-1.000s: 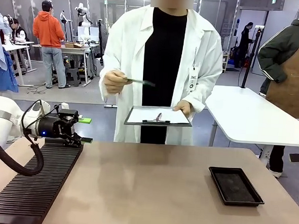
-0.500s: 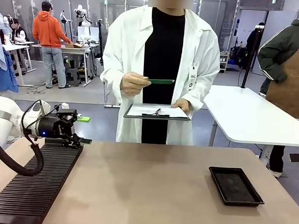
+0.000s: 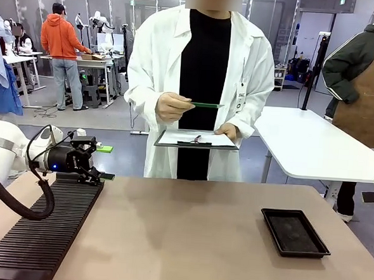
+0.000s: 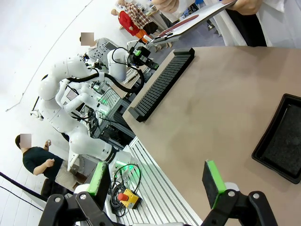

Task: Inspect the PCB.
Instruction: Pick up the Blank PCB that the human is holding.

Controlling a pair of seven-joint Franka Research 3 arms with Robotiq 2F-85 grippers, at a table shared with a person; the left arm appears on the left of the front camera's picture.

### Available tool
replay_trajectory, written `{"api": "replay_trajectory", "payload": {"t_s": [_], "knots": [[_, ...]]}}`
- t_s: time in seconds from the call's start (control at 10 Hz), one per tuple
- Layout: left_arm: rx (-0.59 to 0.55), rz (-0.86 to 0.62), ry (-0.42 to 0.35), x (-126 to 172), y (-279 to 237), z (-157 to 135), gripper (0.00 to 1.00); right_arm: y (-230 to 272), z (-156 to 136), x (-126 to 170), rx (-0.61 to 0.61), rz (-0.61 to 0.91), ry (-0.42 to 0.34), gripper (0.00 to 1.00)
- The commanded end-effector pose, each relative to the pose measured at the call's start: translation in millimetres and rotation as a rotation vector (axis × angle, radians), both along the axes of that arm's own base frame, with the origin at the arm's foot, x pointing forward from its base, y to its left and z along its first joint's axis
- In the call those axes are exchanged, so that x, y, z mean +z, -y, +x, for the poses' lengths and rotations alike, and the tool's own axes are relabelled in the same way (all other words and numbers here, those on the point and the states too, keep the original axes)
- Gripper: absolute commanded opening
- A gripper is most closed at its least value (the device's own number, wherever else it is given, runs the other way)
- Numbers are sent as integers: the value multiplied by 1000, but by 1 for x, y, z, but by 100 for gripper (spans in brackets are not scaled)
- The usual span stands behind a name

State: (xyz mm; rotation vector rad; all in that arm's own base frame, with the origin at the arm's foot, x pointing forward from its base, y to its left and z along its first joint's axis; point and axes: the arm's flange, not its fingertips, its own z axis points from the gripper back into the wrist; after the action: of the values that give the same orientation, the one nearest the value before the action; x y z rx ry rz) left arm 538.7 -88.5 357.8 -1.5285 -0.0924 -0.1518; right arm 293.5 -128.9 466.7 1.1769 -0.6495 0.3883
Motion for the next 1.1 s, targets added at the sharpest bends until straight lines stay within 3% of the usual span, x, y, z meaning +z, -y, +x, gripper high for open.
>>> {"api": "replay_trajectory", "payload": {"t_s": [0.0, 0.6, 0.8, 1.0], "knots": [[3, 3, 1, 0, 0, 0, 100, 0, 2, 1, 2, 4, 20, 100], [0, 0, 0, 0, 0, 0, 100, 0, 2, 1, 2, 4, 20, 100], [-63, -7, 46, 50, -37, -17, 100, 0, 2, 1, 2, 4, 20, 100], [-70, 32, 123, 89, -108, -66, 100, 0, 2, 1, 2, 4, 20, 100]]}}
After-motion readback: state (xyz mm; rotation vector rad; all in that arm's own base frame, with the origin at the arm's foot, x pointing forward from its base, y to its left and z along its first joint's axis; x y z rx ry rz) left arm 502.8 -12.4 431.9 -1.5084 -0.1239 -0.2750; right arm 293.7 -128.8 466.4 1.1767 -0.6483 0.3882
